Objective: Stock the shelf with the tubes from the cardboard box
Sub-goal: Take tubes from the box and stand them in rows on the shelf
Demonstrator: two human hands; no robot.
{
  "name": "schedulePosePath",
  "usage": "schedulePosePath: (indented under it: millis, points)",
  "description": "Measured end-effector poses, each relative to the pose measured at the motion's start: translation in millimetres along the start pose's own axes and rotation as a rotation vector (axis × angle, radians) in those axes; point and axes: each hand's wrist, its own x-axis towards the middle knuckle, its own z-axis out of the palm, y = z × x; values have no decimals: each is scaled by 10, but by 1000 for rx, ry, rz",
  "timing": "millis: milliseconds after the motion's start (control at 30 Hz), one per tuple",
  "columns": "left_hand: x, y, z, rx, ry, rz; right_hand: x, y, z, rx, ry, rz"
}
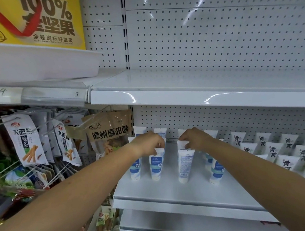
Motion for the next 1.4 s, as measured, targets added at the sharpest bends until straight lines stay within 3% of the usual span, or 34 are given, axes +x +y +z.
schedulePosePath:
  millis: [400,600,800,1033,1400]
  points:
    - [98,-94,-124,-135,-11,-24,-30,-9,-160,-12,-25,-11]
    - [167,-345,-437,-218,158,-79,-16,47,-530,51,91,73]
    - [188,-612,-534,-67,256,-180,169,-38,-656,92,116,80]
    - [470,-811,-312,-102,136,-243,616,-318,-320,120,79,25]
    - [791,-1075,-70,-239,115,-260,1253,-471,-35,60,-20,55]
